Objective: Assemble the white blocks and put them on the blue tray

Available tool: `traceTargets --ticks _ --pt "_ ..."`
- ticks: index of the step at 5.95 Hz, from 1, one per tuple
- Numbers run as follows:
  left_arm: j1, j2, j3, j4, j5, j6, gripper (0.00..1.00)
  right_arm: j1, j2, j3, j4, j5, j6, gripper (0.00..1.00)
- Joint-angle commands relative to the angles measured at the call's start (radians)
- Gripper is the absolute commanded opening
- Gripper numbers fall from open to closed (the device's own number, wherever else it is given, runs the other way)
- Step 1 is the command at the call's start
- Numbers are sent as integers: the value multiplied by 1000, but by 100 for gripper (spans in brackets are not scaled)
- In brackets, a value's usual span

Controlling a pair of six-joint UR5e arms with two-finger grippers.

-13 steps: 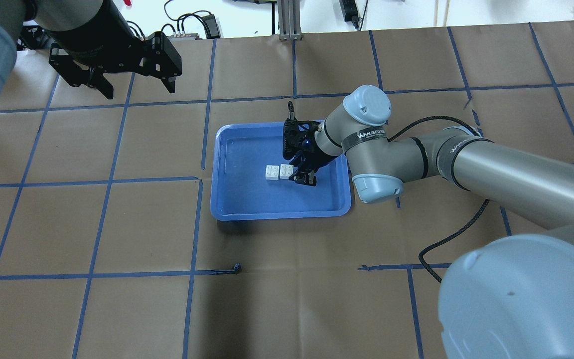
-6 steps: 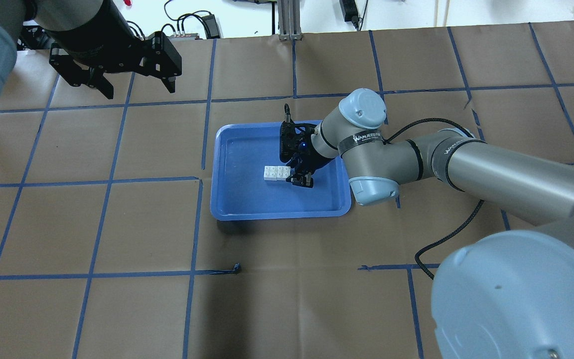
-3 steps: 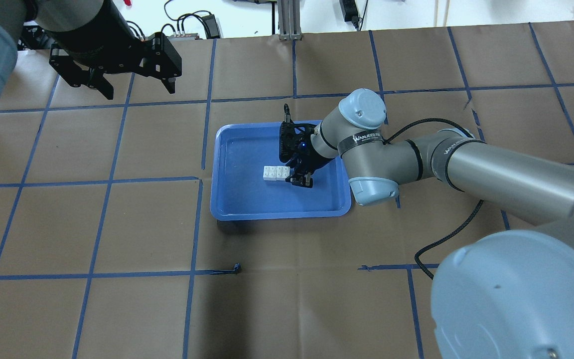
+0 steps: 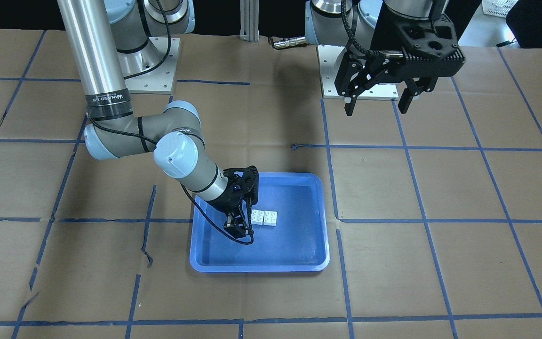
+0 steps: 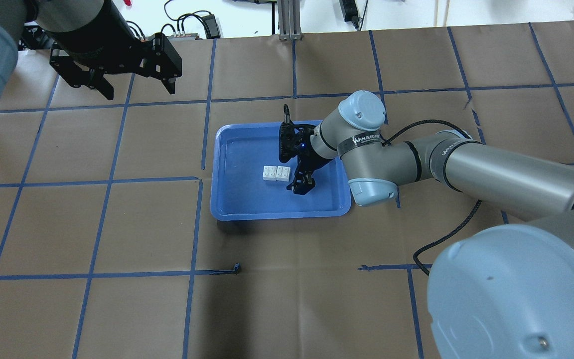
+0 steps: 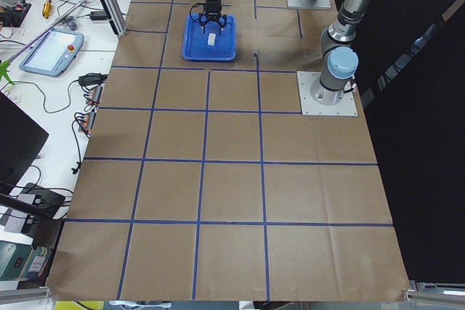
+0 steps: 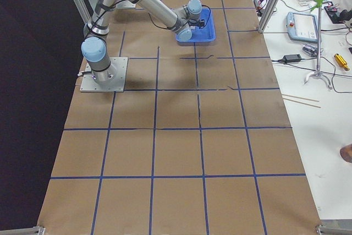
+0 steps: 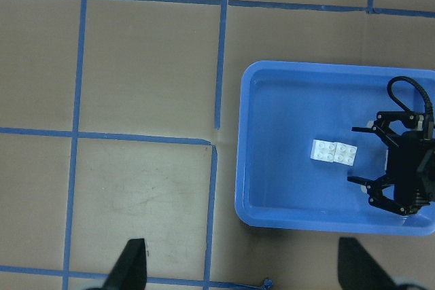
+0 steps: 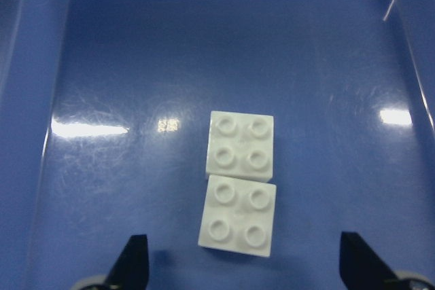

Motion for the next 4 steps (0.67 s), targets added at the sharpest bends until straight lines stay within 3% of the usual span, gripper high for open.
traceTargets --ticks 1,4 --pt "0 0 0 2 0 0 99 0 2 -2 -5 -2 1 100" --pt "0 0 0 0 0 0 99 -3 -13 -8 7 -16 13 100"
